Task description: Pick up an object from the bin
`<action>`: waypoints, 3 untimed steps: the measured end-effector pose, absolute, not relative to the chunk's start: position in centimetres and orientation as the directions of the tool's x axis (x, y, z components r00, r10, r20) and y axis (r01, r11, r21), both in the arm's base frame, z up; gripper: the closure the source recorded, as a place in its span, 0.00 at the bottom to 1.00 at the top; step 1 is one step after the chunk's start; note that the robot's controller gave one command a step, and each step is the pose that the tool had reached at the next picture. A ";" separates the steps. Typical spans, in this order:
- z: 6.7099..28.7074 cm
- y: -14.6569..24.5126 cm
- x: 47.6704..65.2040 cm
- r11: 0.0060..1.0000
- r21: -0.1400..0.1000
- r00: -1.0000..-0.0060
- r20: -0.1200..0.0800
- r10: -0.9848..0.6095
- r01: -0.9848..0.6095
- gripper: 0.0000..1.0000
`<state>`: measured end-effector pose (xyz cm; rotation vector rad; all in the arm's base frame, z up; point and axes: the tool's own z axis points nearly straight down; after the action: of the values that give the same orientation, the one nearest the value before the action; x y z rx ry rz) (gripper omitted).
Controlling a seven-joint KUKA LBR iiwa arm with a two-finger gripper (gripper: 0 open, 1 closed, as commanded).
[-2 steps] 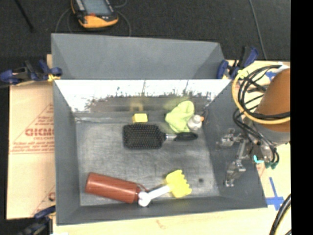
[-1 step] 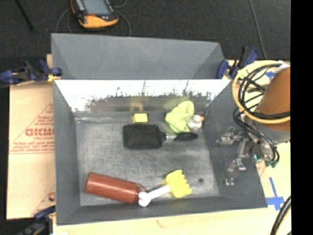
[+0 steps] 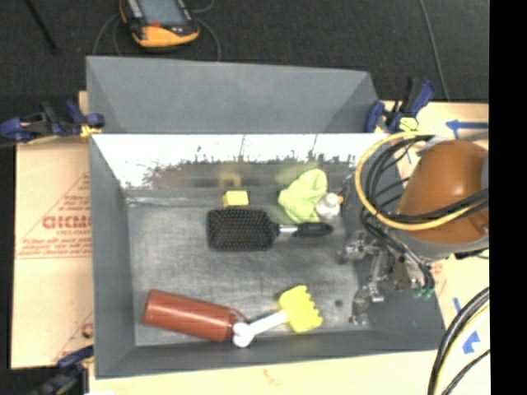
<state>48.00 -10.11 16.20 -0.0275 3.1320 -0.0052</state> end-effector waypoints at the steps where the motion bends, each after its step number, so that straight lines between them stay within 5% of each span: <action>1: 14.6 -8.3 48.8 0.984 0.001 -0.984 0.003 -0.179 -0.179 0.00; 2: 14.1 -2.8 48.7 0.990 -0.001 -0.990 -0.004 -0.140 -0.140 0.00; 3: 11.1 -1.0 48.0 0.995 0.004 -0.995 -0.003 0.104 0.104 0.00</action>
Offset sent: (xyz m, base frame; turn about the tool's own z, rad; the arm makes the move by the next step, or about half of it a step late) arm 0.0015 0.1464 -0.0371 0.1297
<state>48.05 -1.00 11.11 0.1634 3.1341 0.0059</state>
